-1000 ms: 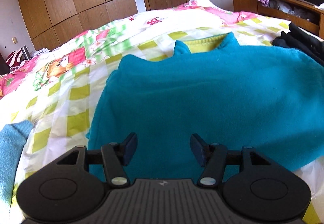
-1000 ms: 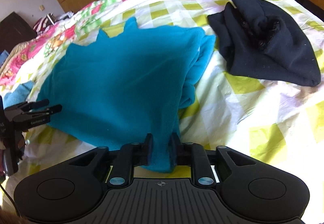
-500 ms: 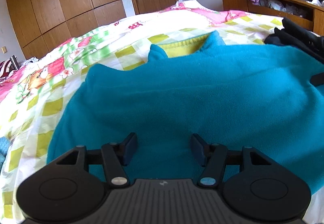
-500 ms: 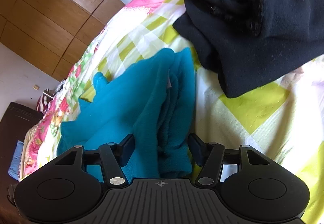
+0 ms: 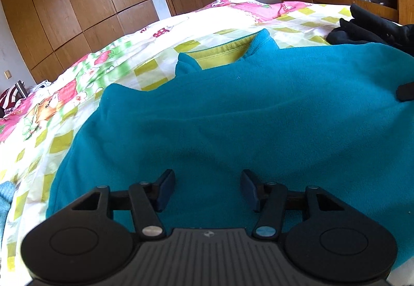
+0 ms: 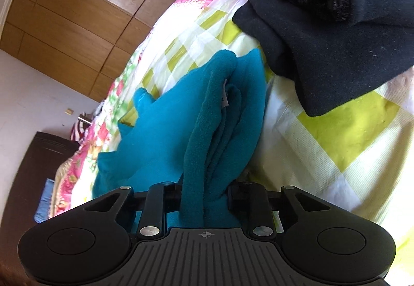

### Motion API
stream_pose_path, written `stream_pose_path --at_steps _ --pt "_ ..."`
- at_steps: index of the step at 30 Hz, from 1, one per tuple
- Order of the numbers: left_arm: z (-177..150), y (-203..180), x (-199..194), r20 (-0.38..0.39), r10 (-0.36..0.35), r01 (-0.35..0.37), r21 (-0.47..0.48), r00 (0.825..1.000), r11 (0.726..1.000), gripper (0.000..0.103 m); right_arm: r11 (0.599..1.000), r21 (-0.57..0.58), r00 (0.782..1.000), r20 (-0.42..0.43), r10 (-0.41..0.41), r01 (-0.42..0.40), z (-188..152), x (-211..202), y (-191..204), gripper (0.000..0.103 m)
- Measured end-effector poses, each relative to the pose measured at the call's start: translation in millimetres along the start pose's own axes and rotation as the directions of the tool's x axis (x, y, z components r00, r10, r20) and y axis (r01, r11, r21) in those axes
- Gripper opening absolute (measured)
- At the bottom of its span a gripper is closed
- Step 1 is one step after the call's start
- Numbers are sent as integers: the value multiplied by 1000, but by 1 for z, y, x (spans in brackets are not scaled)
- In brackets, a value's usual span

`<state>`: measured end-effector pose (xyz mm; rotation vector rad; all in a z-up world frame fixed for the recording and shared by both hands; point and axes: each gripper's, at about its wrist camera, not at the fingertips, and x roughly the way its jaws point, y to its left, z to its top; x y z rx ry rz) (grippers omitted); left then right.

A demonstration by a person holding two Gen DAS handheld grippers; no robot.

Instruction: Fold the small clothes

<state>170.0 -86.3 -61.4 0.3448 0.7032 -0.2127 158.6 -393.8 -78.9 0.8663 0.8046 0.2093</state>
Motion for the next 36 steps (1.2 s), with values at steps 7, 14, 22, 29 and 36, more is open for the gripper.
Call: stream_pose_path --at_steps 7,14,22,29,36 --pt "-5 -26 -51 31 -85 84 43 996 996 65 999 23 999 -24 -45 46 -5 -36 -7 23" --pt "21 -39 -36 272 -5 -36 148 962 988 68 996 -22 996 36 -85 86 -2 -68 11 23" --pt "-15 -34 -52 309 -10 -51 186 951 981 69 971 -160 980 110 -164 181 -4 -71 78 23" --pt "-42 46 -26 75 38 -32 -73 996 997 70 877 -397 958 194 -210 272 -14 -49 179 23" --pt "-46 99 -30 71 83 -60 -280 994 958 70 824 -509 969 133 -209 248 -40 29 253 24"
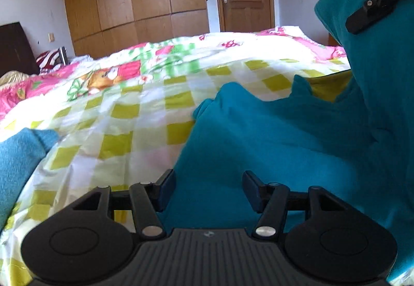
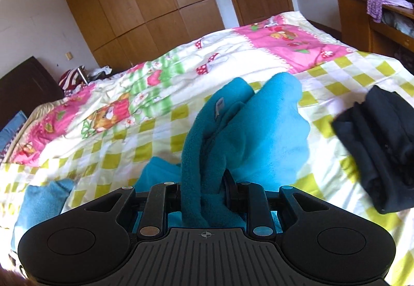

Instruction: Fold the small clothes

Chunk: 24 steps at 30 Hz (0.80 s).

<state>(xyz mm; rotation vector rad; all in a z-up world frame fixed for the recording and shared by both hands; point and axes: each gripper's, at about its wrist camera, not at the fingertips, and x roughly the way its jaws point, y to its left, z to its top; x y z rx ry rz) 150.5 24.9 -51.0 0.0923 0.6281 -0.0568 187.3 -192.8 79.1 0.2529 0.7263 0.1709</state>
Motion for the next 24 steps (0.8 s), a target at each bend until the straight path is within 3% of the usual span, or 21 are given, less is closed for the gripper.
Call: stream_pose_path --at_steps 2,14,16,20,24 --pt "-3 8 16 -68 -21 18 -46 997 999 70 1000 -23 1000 -29 5 -6 2 22 20 24" --pt "-6 18 16 -68 -60 53 -109 996 993 70 997 -73 994 -107 -11 3 -39 106 97 24" --pt "-6 20 16 -67 -68 60 -120 995 991 71 997 -82 993 -118 -14 4 -43 110 101 29" --pt "-5 33 8 -58 -90 78 -182 994 980 71 994 -75 985 -156 72 -84 -43 100 99 48" --pt "-11 63 -26 2 -118 112 -319 993 941 71 979 -112 977 -149 154 -171 -38 73 104 59"
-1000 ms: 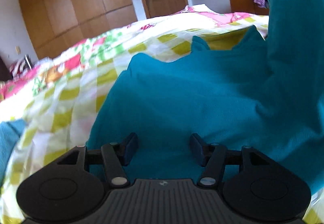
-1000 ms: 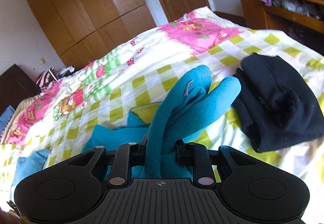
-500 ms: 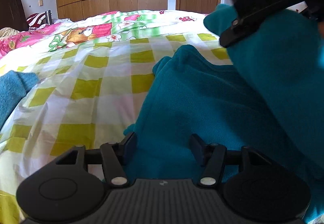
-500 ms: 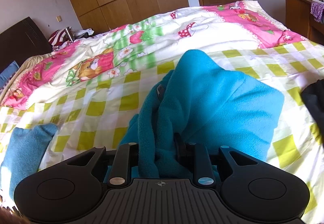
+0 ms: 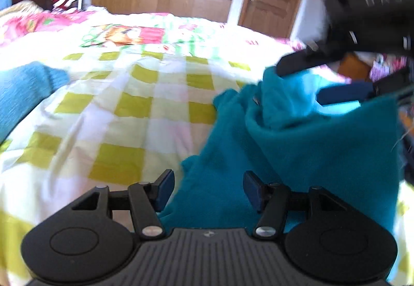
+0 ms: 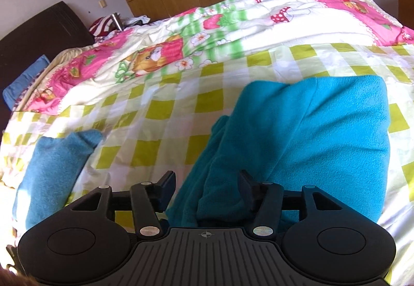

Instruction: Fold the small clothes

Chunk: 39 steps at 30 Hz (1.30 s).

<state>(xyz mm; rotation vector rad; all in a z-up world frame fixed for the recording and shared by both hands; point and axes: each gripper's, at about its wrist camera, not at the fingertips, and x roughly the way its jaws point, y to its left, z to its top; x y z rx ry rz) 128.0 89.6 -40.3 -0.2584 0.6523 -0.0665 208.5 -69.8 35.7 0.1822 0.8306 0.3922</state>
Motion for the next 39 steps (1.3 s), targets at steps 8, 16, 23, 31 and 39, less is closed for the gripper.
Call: stream_pose_path --at_steps 8,16,23,31,39 --pt "-5 2 -60 38 -142 145 -88 989 985 71 983 -141 993 32 -111 115 24 -5 -13 63" --pt "11 -33 -101 199 -280 284 7 939 959 77 979 -178 995 -14 -103 99 43 15 -26 63" --pt "17 -73 -53 124 -225 200 182 966 963 63 968 -211 991 29 -132 135 51 -5 -38 63" --pt "-17 11 -4 -151 -158 115 -261 976 959 34 903 -411 992 46 -116 125 69 27 -52 72" --pt "-17 -3 -8 -153 -147 115 -202 977 973 47 857 -492 979 -193 67 -155 87 78 -74 78"
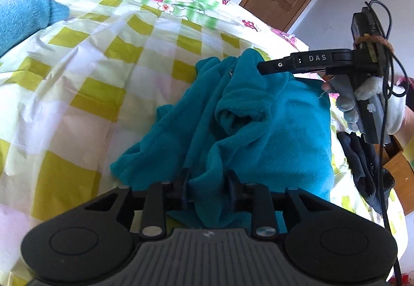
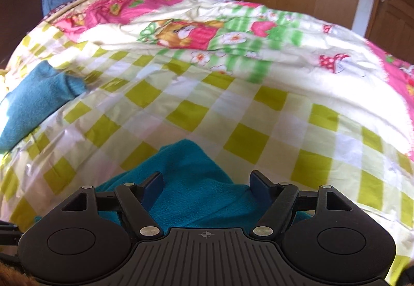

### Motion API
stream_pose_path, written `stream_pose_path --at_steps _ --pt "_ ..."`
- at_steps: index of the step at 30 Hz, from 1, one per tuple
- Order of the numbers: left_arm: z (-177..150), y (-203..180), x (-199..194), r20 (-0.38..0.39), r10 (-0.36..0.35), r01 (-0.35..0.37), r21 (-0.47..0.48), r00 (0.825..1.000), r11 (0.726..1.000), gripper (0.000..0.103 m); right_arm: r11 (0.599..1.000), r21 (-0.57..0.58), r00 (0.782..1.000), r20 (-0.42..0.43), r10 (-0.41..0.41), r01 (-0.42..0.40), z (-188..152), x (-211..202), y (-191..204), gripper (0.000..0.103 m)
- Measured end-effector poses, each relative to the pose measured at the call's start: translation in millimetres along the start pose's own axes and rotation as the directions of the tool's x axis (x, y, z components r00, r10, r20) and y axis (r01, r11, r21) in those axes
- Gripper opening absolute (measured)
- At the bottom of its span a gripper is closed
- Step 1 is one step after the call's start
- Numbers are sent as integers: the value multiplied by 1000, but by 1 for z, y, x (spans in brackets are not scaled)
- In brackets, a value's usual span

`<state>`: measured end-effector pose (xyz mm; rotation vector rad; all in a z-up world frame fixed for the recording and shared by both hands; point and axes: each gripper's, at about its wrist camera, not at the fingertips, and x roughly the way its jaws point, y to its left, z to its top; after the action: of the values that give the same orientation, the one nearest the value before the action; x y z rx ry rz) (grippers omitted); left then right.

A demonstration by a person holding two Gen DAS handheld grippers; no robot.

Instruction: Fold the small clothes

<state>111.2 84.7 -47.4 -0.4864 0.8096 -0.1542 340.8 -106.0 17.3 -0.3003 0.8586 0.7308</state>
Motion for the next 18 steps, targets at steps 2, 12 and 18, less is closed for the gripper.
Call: stream_pose_path --at_steps 2,12,18 --pt "2 1 -2 -5 -27 26 -15 1000 1000 56 998 -20 998 -31 55 -55 -3 10 -6 82" --pt "-6 -13 14 -75 16 -14 24 997 1000 31 985 40 984 -58 168 -166 -26 27 -17 80" --pt "2 -15 -10 -5 -43 43 -15 999 999 22 997 29 996 -43 72 -70 -27 4 3 27"
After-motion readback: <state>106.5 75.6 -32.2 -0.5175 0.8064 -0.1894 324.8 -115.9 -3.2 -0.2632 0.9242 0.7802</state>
